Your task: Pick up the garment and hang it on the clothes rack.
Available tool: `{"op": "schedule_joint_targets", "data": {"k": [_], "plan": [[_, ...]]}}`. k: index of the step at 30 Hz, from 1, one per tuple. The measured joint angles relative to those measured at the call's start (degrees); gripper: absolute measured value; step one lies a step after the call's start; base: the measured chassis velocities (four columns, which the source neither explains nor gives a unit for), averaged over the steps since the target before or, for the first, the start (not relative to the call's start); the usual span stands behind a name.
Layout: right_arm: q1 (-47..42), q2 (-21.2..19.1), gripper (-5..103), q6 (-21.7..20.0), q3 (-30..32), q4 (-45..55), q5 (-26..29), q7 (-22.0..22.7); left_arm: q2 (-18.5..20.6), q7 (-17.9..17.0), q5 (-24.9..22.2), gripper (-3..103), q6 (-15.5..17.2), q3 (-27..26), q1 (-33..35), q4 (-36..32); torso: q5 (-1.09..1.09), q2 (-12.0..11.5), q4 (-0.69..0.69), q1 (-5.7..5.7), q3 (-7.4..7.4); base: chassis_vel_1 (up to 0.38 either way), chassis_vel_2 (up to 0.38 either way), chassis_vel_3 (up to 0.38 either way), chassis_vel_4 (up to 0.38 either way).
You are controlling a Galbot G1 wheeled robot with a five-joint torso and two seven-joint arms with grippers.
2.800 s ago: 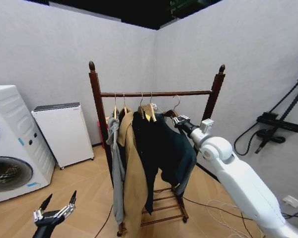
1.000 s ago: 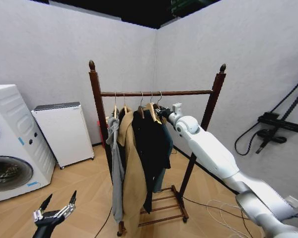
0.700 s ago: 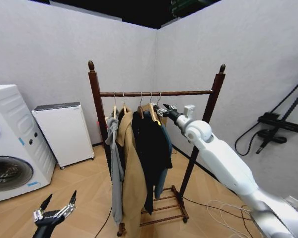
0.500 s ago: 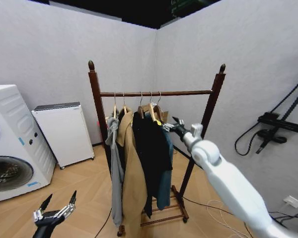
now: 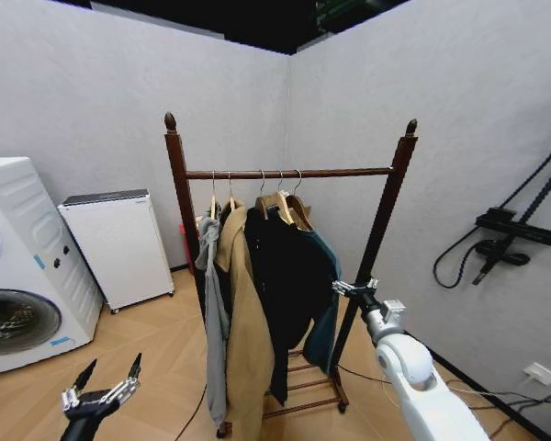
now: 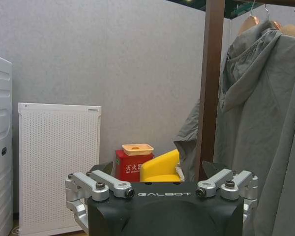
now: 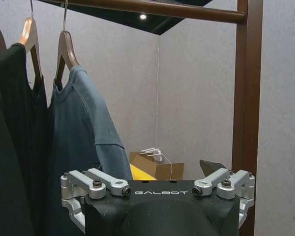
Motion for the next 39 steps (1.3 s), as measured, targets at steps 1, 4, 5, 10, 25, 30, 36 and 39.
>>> {"op": "schedule_joint_targets", "data": {"k": [1,4,5,10,25,30,36,39], "plan": [[0.0,0.0,100,0.0,0.0,0.0,0.0,0.0,0.0,0.0,0.0,100,0.0,0.0,0.0,0.0,0.0,0.0,0.0,0.0,0.0,0.0,0.0,0.0,0.0],[-3.66,-0.13,100,0.14,0.97,3.81,1.58,-0.2,0.0,0.0,0.0,100,0.0,0.0,0.0,0.0,0.0,0.0,0.0,0.0,0.0,0.0,0.0,0.0,0.0],[-3.66,-0.13,100,0.14,0.97,3.81,1.58,-0.2,0.0,0.0,0.0,100,0.0,0.0,0.0,0.0,0.0,0.0,0.0,0.0,0.0,0.0,0.0,0.0,0.0],[-10.54,0.5,100,0.47,1.86,9.08,3.75,-0.47,0.0,0.0,0.0,100,0.0,0.0,0.0,0.0,0.0,0.0,0.0,0.0,0.0,0.0,0.0,0.0,0.0],[-17.6,3.82,100,3.61,0.51,12.42,2.15,-0.53,0.0,0.0,0.0,100,0.0,0.0,0.0,0.0,0.0,0.0,0.0,0.01,0.0,0.0,0.0,0.0,0.0],[-17.52,4.07,100,4.52,0.25,11.47,1.38,-0.53,0.0,0.0,0.0,100,0.0,0.0,0.0,0.0,0.0,0.0,0.0,0.01,0.0,0.0,0.0,0.0,0.0],[-17.55,3.86,100,5.5,0.29,10.76,0.91,-0.66,0.0,0.0,0.0,100,0.0,0.0,0.0,0.0,0.01,0.0,0.0,0.01,0.0,-0.038,-0.032,-0.026,-0.032],[-17.62,3.55,100,5.91,0.47,10.51,0.89,-0.74,0.0,0.0,0.0,100,0.0,0.0,0.0,0.0,0.01,0.0,0.0,0.01,0.0,-0.067,-0.062,-0.047,-0.068]]}}
